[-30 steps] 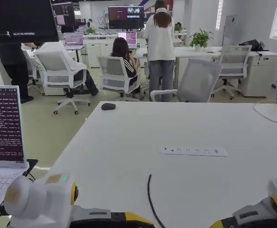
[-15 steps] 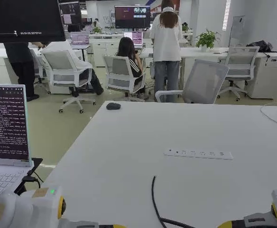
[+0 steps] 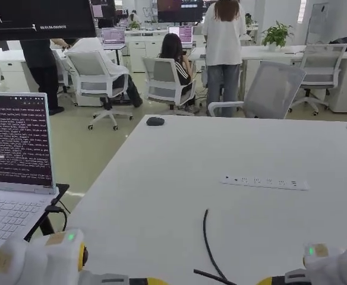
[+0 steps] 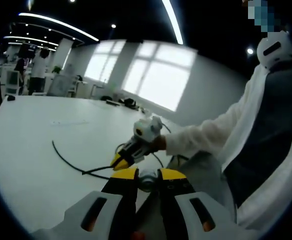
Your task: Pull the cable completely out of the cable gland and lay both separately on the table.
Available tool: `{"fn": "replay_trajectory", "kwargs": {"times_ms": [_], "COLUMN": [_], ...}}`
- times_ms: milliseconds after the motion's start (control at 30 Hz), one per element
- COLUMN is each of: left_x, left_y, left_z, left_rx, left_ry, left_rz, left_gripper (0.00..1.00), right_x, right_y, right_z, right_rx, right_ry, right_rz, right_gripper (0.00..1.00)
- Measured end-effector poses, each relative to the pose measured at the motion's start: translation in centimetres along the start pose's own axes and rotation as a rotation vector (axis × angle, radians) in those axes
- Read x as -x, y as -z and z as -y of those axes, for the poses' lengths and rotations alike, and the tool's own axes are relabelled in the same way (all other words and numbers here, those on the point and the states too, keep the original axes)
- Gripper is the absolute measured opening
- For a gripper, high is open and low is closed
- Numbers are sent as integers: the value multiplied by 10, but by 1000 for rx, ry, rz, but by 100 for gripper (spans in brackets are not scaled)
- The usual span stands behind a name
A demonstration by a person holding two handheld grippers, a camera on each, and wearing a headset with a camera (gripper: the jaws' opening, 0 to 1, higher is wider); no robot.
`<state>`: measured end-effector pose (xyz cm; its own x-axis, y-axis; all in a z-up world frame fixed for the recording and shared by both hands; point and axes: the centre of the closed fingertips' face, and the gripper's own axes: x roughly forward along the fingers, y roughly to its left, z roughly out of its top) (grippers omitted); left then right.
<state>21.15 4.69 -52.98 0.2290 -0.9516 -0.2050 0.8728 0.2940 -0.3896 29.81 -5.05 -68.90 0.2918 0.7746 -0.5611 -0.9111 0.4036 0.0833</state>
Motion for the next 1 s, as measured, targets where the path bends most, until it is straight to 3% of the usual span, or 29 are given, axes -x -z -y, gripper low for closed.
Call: {"fn": "replay_trajectory", "kwargs": {"times_ms": [233,467,800,900,1000], "left_x": [0,1,-10,-17,-26], "left_y": [6,10,14,15,15], "left_z": [-4,-12,-18,-23,-32], "left_rx": [28,58,72,61,40], "left_ry": [-23,-47,-42,-35,-28], "left_rz": [10,21,2,-23,-48], "left_gripper": [17,17,17,17,17], "right_x": [-25,-34,-31,-24,-15], "right_y": [30,53,54,46,40], "right_z": [2,-7,-6,-6,-6], "right_rx": [-65,-75,-123,-154,-147], "right_ry": [7,-13,-6,-2,5], "right_rz": [-94,-158,-138,-90,-68], "right_gripper": [5,6,8,8,14]}}
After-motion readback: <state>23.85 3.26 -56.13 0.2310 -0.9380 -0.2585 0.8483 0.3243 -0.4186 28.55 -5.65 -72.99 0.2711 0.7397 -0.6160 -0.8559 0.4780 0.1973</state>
